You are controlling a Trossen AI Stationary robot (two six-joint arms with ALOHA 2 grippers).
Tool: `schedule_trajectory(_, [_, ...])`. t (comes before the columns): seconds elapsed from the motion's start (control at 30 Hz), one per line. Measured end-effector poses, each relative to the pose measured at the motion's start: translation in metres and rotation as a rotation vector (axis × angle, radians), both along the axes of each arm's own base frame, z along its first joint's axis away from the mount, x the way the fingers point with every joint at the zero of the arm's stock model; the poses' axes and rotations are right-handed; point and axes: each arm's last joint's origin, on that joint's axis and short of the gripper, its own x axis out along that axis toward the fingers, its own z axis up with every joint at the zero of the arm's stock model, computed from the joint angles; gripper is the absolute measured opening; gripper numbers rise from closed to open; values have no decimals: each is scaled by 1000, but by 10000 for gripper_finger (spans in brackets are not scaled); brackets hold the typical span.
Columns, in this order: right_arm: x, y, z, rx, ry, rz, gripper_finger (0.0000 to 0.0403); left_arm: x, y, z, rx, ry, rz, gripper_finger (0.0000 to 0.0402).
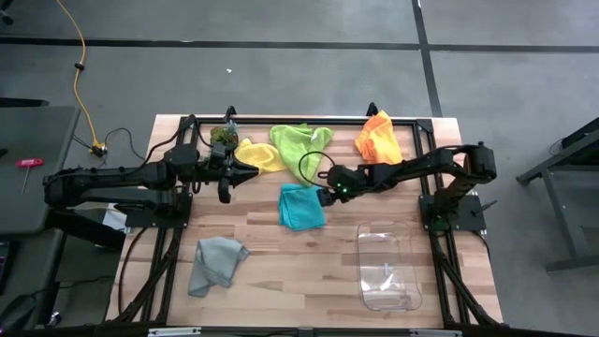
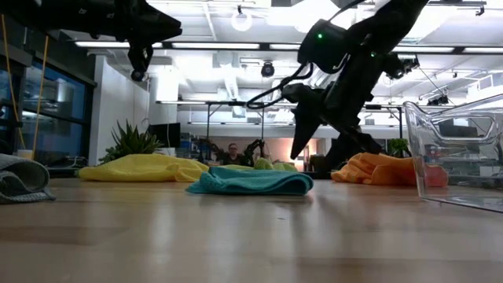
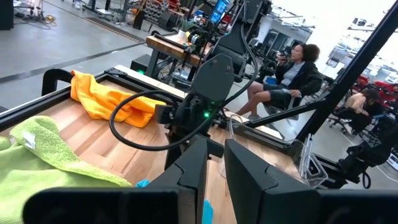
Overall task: Fold microfiber towels
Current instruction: Put the folded blue microfiber cloth into the transparent bin
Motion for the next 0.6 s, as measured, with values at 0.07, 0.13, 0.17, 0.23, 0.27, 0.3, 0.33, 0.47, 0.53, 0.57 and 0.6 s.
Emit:
schedule_trajectory(0.07, [1,0,1,19,-16,13,264,0,0,0,0,0,0,49])
schedule_trajectory(0.13, [3,1,2,16,-34,38,265,0,0,0,0,0,0,49])
schedule_trajectory(0.17, [3,1,2,11,-35,40,268,0,0,0,0,0,0,49])
schedule_trajectory(0.23, [3,1,2,4,-38,40,280,0,0,0,0,0,0,49])
schedule_trajectory(0.27, [3,1,2,2,-41,41,290,0,0,0,0,0,0,49])
schedule_trajectory(0.3, [3,1,2,-3,-41,49,301,0,0,0,0,0,0,49])
schedule_trajectory(0.33, [3,1,2,-10,-39,59,315,0,0,0,0,0,0,49])
schedule_trajectory(0.47, [4,1,3,-52,-44,105,372,0,0,0,0,0,0,49])
schedule_trajectory(0.53, [4,-1,3,-61,-43,113,391,0,0,0,0,0,0,49])
schedule_trajectory(0.57, [3,-2,2,-57,-42,114,395,0,0,0,0,0,0,49])
schedule_trajectory(0.6, [3,-1,2,-33,-41,122,396,0,0,0,0,0,0,49])
